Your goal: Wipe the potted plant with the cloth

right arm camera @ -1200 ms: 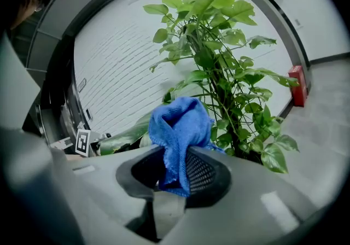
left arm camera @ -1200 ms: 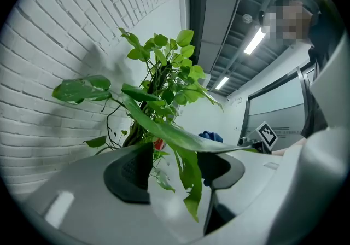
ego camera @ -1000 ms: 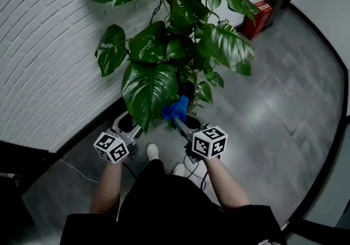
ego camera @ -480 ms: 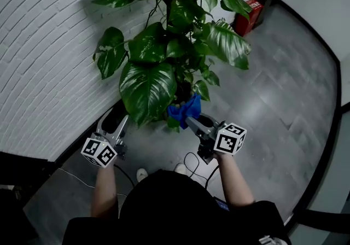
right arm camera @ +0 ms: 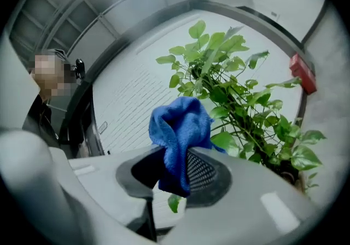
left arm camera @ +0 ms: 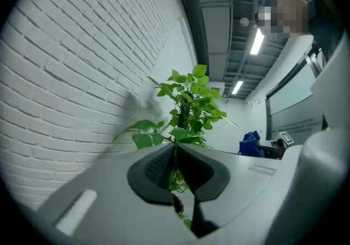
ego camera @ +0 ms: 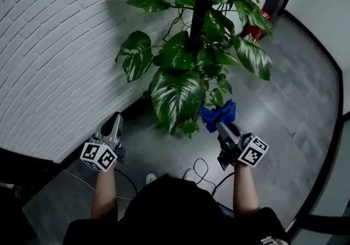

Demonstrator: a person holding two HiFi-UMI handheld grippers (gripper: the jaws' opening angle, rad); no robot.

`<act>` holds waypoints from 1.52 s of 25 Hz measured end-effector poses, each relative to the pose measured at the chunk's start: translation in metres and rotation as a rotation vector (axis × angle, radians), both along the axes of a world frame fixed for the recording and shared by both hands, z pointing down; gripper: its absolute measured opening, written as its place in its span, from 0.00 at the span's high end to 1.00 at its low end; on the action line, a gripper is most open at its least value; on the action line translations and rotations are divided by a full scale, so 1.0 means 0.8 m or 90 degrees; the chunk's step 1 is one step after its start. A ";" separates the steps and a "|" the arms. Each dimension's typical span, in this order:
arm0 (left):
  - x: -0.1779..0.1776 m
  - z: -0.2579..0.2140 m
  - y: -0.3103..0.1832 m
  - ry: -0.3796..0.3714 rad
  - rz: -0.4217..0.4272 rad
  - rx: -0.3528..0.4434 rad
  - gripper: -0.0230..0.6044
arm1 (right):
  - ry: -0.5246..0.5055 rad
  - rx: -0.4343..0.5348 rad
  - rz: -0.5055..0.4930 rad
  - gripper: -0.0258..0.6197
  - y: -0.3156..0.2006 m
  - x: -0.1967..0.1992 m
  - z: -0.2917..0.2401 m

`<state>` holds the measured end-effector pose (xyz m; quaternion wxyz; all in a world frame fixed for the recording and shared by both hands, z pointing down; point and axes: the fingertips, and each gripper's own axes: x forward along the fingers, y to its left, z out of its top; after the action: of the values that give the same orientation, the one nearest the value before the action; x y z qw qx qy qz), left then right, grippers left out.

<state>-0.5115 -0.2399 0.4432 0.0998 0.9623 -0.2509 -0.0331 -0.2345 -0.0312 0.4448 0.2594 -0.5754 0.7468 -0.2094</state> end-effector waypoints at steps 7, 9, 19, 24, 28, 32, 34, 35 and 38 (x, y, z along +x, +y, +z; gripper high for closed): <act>-0.037 -0.016 -0.020 0.014 -0.011 0.007 0.95 | 0.075 0.028 0.085 0.80 -0.015 -0.041 -0.024; -0.038 -0.016 -0.020 0.006 0.003 0.008 0.95 | 0.107 0.023 0.099 0.80 -0.012 -0.047 -0.029; -0.040 -0.011 -0.008 -0.004 0.054 0.029 0.95 | 0.121 -0.002 0.176 0.80 0.024 -0.045 -0.020; -0.036 -0.015 0.004 0.005 0.072 0.060 0.95 | 0.148 -0.033 0.180 0.80 0.015 -0.050 0.001; -0.034 -0.011 0.009 -0.003 0.063 0.054 0.95 | 0.128 -0.039 0.184 0.80 0.013 -0.046 0.010; -0.041 -0.007 0.006 -0.005 0.060 0.054 0.95 | 0.125 -0.028 0.181 0.80 0.012 -0.042 0.005; -0.046 -0.007 0.004 -0.005 0.051 0.056 0.95 | 0.126 -0.021 0.182 0.80 0.013 -0.040 0.000; -0.048 -0.008 0.003 -0.006 0.046 0.057 0.96 | 0.128 -0.019 0.182 0.80 0.013 -0.039 -0.002; -0.049 -0.012 0.000 -0.004 0.035 0.057 0.95 | 0.138 -0.019 0.180 0.80 0.015 -0.039 -0.004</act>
<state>-0.5505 -0.2399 0.4338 0.0565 0.9724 -0.2230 -0.0387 -0.2660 -0.0196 0.4415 0.1956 -0.6977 0.6789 -0.1187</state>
